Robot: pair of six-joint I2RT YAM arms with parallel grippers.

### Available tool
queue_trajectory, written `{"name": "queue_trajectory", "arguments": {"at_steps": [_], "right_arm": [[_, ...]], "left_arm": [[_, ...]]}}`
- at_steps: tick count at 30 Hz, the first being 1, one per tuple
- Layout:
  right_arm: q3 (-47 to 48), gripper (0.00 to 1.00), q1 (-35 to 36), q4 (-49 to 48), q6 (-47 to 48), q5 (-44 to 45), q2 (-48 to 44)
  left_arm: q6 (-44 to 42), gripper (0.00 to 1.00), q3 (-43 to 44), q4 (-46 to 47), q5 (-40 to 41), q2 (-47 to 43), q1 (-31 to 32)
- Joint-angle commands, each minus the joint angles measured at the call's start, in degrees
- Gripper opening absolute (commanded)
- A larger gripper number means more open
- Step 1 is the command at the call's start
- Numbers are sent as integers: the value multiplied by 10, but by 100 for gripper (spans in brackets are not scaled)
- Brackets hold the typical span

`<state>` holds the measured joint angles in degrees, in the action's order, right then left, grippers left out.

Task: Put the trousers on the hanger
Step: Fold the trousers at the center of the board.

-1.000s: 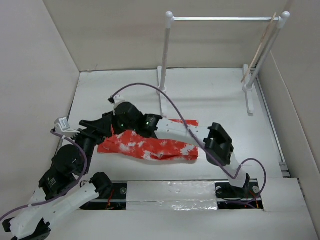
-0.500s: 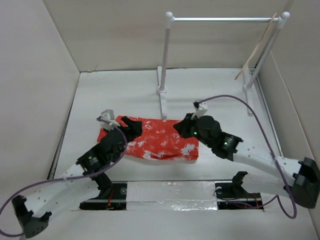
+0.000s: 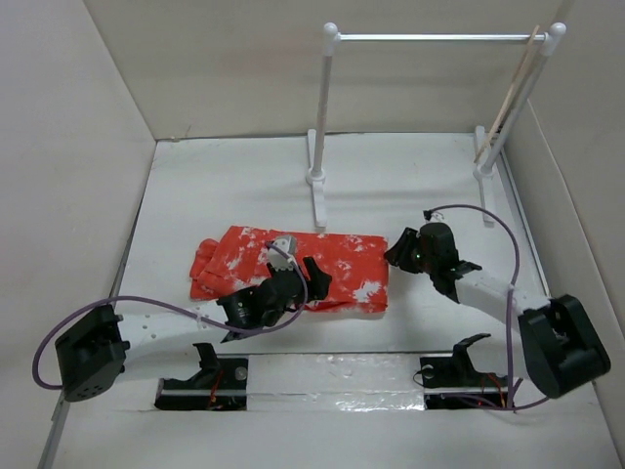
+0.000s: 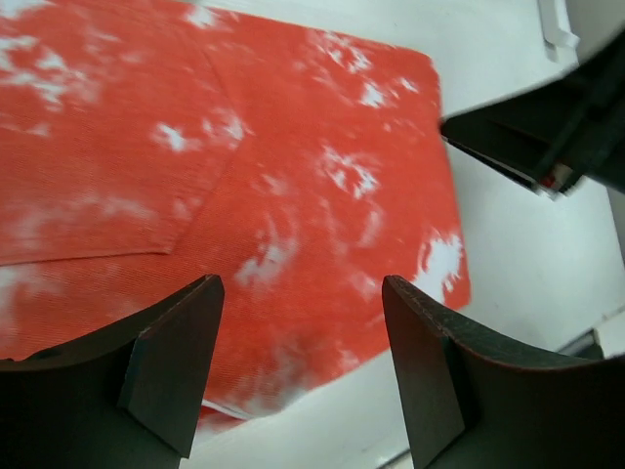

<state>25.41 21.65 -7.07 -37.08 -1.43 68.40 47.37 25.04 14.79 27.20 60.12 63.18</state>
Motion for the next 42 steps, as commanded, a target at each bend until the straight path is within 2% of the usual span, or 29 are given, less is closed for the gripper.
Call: {"name": "queue_trajectory", "arguments": {"at_steps": [1, 3, 6, 9, 14, 16, 18, 20, 21, 22, 25, 27, 31, 32, 38, 42], "right_arm": [[42, 38, -15, -119, 18, -80, 72], [51, 17, -32, -142, 13, -89, 100], [68, 0, -50, -175, 5, -109, 142], [102, 0, -64, -188, 9, -116, 191], [176, 0, -76, -161, 22, -135, 236], [193, 12, -76, -123, 33, -128, 229], [180, 29, -68, -108, 45, -111, 201], [154, 45, -51, -67, 53, -72, 138], [142, 50, -41, -55, 56, -60, 115], [128, 50, -29, -45, 56, -50, 67], [63, 46, 36, -43, 38, -39, -1], [13, 37, 70, -58, 16, -38, -46], [-59, 16, 60, -121, -8, -50, -51], [-69, 7, 42, -121, -14, -62, -41], [-135, 2, 29, -149, -47, -57, -25], [-144, 0, 37, -110, -62, -43, -83]], "left_arm": [[10, 60, -24, 102, -48, 25, 14], [28, 58, -46, 135, -48, 51, 32], [52, 50, -66, 153, -51, 92, 53], [77, 42, -79, 177, -20, 126, 97], [95, 41, -53, 186, -1, 191, 131], [94, 41, -27, 162, 14, 212, 136], [88, 42, -14, 149, 25, 209, 142], [82, 45, -9, 139, 38, 193, 142], [72, 47, 0, 114, 46, 169, 142], [69, 49, 4, 98, 68, 155, 142], [61, 51, 13, 48, 114, 92, 142], [48, 52, 15, 40, 127, 52, 142], [23, 53, 18, 31, 133, 26, 115], [18, 53, 19, 31, 121, 21, 98], [-21, 54, 20, 26, 105, -32, 51], [-62, 54, 32, 38, 60, -80, -13]]}}
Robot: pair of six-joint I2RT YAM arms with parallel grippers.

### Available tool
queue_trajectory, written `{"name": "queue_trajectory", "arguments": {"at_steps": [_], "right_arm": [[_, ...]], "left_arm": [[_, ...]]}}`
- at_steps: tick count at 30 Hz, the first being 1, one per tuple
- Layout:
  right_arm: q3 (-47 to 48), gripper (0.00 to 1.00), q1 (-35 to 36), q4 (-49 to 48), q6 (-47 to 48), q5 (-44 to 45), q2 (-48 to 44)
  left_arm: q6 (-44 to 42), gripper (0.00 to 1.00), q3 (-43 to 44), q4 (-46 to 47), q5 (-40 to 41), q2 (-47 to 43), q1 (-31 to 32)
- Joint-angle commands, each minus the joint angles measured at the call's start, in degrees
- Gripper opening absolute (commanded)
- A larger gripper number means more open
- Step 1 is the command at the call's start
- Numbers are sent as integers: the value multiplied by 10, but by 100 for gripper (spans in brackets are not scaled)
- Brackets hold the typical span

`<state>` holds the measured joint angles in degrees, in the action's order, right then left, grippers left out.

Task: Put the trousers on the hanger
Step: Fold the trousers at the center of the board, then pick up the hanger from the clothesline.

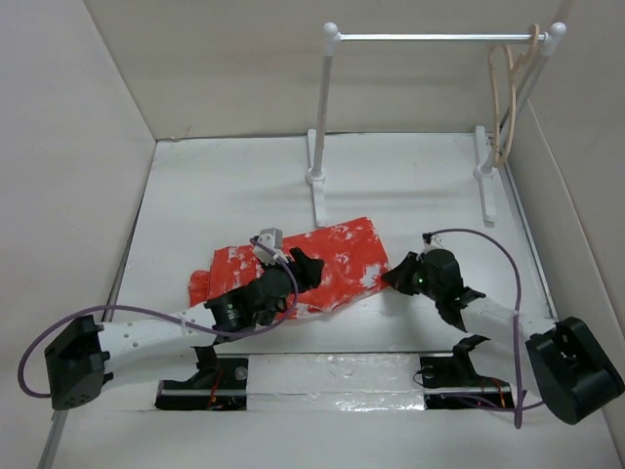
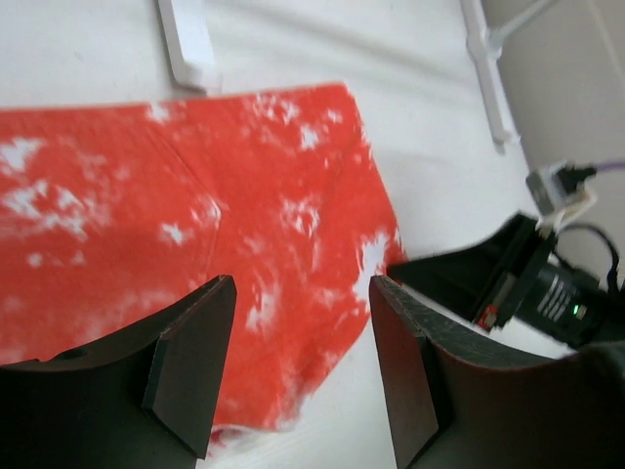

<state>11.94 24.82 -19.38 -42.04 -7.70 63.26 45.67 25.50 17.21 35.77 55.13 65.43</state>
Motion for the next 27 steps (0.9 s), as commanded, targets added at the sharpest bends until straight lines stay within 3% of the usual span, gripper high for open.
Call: {"name": "queue_trajectory", "arguments": {"at_steps": [1, 2, 5, 6, 7, 8, 9, 10, 11, 12, 13, 14, 18, 20, 21, 23, 24, 25, 27], "right_arm": [[-3, 1, 5, 54, -9, 26, -76], [9, 2, 13, 83, -5, 30, -103], [80, 18, 36, 190, 23, 59, -220], [100, 36, 36, 209, 39, 69, -244], [150, 47, 41, 230, 53, 98, -263], [182, 55, 36, 273, 68, 116, -275], [215, 56, 30, 291, 99, 137, -280], [283, 48, 15, 320, 120, 161, -274], [320, 33, 3, 331, 135, 168, -265], [355, 2, -9, 339, 161, 170, -239], [420, 0, -37, 350, 169, 182, -223], [453, 0, -53, 357, 177, 183, -207], [597, 0, -138, 378, 211, 205, -121], [647, 17, -172, 389, 220, 225, -78], [672, 43, -205, 384, 230, 237, -68], [698, 63, -242, 364, 263, 242, -34], [727, 76, -277, 362, 289, 261, -18], [742, 80, -297, 367, 300, 275, 17], [761, 84, -332, 363, 323, 251, 47]], "left_arm": [[-51, 54, 30, 14, -50, -34, -49], [-56, 54, 32, 18, -60, -36, -70], [-80, 54, 44, 42, -101, -41, -97], [-89, 53, 56, 54, -111, -36, -103], [-110, 49, 63, 56, -121, -33, -109], [-120, 47, 72, 56, -122, -28, -109], [-128, 44, 84, 60, -123, -16, -109], [-135, 33, 88, 65, -127, -11, -109], [-148, 25, 90, 72, -132, -6, -109], [-158, 17, 92, 88, -137, 6, -109], [-169, 3, 93, 94, -149, 12, -109], [-181, 0, 94, 96, -150, 19, -109], [-185, 0, 71, 106, -163, 23, -109], [-188, 0, 59, 108, -172, 14, -109], [-190, 0, 56, 115, -175, 6, -109], [-193, 2, 53, 114, -177, 2, -109], [-194, 10, 53, 110, -176, 2, -109], [-195, 27, 55, 109, -176, 2, -109], [-195, 40, 55, 111, -177, 8, -109]]}}
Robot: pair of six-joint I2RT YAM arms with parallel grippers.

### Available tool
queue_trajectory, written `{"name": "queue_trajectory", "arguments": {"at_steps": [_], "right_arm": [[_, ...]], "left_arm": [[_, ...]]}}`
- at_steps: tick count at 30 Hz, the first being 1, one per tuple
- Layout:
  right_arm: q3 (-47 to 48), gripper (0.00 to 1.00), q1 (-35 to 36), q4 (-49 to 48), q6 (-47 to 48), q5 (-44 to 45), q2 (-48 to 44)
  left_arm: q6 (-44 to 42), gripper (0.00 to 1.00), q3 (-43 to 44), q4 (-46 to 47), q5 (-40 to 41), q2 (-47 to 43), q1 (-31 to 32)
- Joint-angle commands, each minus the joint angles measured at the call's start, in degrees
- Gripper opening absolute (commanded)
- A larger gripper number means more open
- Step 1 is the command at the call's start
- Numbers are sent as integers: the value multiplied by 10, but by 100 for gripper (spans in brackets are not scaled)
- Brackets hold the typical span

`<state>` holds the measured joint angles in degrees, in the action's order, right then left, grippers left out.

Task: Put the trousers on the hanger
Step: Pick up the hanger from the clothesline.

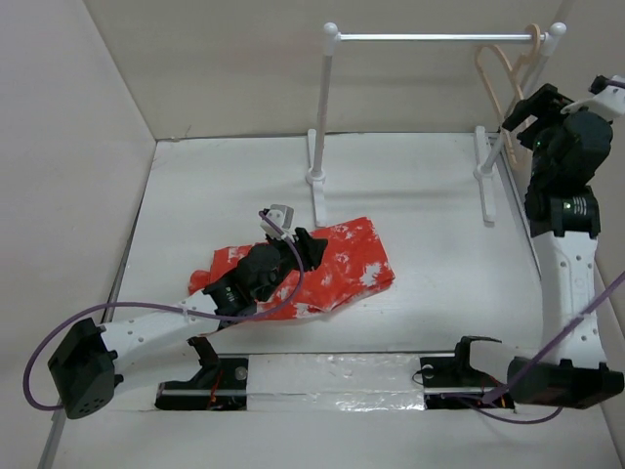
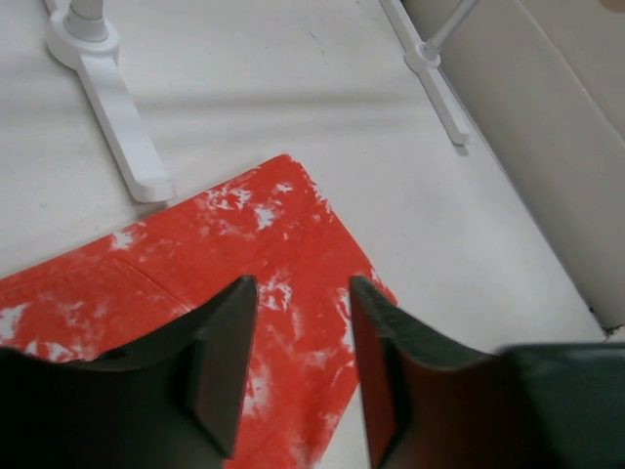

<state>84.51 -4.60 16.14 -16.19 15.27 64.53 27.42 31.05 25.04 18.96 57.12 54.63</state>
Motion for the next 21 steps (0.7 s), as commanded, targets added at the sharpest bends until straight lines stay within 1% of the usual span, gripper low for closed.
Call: {"name": "queue_trajectory", "arguments": {"at_steps": [1, 4, 5, 7, 8, 10, 11, 12, 13, 14, 17, 18, 19, 20, 21], "right_arm": [[42, 84, -66, 2, 67, -13, 47], [41, 85, -102, -14, 83, -94, 80], [38, 85, -117, -22, 92, -106, 83], [46, 85, -137, -9, 105, -102, 102], [44, 84, -154, -5, 105, -145, 106], [27, 81, -154, -17, 106, -199, 109], [19, 79, -154, -22, 106, -241, 109], [4, 76, -154, -23, 106, -256, 111], [-4, 75, -154, -23, 106, -254, 117], [-11, 74, -154, -25, 103, -232, 119], [-30, 69, -166, -29, 96, -254, 136], [-31, 52, -173, -29, 95, -259, 140], [-32, 45, -173, -29, 90, -262, 142], [-32, 44, -173, -33, 88, -276, 143], [-33, 32, -173, -36, 88, -282, 141]], "left_arm": [[-13, 47, -1, 35, -8, -10, -1], [-14, 48, 2, 33, 2, 0, -1], [-13, 48, 2, 31, 3, 2, -1], [-12, 48, 5, 28, -5, 2, -1], [-12, 48, 4, 29, -14, 1, -1], [-11, 48, 1, 34, -21, -6, -1], [-11, 48, 0, 35, -21, -9, -1], [-9, 48, -2, 36, -21, -12, -1], [-8, 47, -4, 37, -21, -14, -1], [-8, 47, -5, 37, -21, -17, -1], [-8, 47, -6, 38, -21, -21, -1], [-8, 47, -6, 38, -22, -23, -1], [-8, 47, -6, 37, -23, -24, -1], [-8, 47, -6, 37, -23, -25, -1], [-7, 46, -6, 36, -23, -28, -1]]}}
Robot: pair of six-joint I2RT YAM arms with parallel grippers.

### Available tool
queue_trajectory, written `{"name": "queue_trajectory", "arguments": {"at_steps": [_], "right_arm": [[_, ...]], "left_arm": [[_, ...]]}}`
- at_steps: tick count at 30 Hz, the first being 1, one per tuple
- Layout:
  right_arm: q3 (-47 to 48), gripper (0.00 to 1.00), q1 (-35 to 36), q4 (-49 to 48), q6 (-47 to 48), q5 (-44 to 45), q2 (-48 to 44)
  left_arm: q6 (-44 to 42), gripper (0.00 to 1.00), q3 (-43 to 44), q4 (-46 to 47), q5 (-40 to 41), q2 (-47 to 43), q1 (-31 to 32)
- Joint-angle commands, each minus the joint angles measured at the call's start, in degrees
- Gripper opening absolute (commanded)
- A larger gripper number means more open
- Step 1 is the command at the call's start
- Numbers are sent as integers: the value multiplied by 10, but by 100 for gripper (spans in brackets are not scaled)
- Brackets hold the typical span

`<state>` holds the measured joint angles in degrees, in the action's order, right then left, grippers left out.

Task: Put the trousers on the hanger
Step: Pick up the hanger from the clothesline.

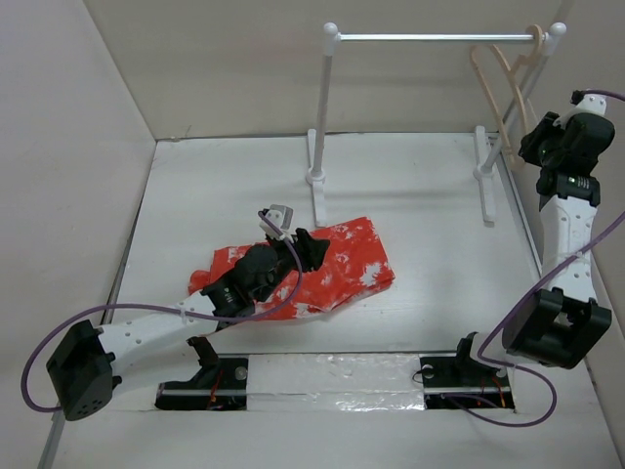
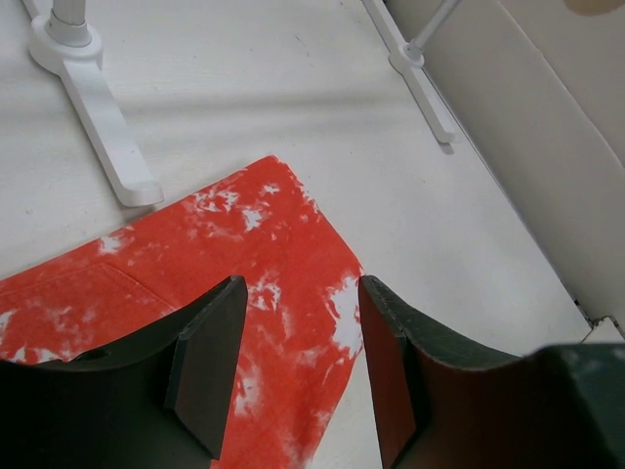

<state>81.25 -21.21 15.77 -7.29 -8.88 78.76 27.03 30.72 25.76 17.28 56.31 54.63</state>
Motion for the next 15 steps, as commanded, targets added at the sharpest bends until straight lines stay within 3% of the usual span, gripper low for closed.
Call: {"name": "queue_trajectory", "arguments": {"at_steps": [1, 2, 3, 5, 6, 9, 15], "right_arm": [[0, 19, -7, -37, -7, -46, -2], [3, 11, -7, -38, -10, -53, -1], [7, 12, -7, -36, -11, -55, 0], [15, 25, -2, -30, -11, -54, 3], [19, 42, -1, -26, -11, -51, 6], [27, 57, 10, -21, -11, -54, 10], [24, 42, 28, -15, -10, -23, 19]], "left_arm": [[-3, 46, -4, 29, -6, -22, -1], [-3, 46, -6, 30, -7, -23, -1], [-3, 46, -7, 32, -8, -26, -1], [-3, 45, -7, 32, -8, -26, -1], [-3, 45, -6, 32, -8, -24, -1], [-3, 45, -6, 32, -6, -22, -1], [-2, 45, -7, 32, -4, -24, -1]]}}
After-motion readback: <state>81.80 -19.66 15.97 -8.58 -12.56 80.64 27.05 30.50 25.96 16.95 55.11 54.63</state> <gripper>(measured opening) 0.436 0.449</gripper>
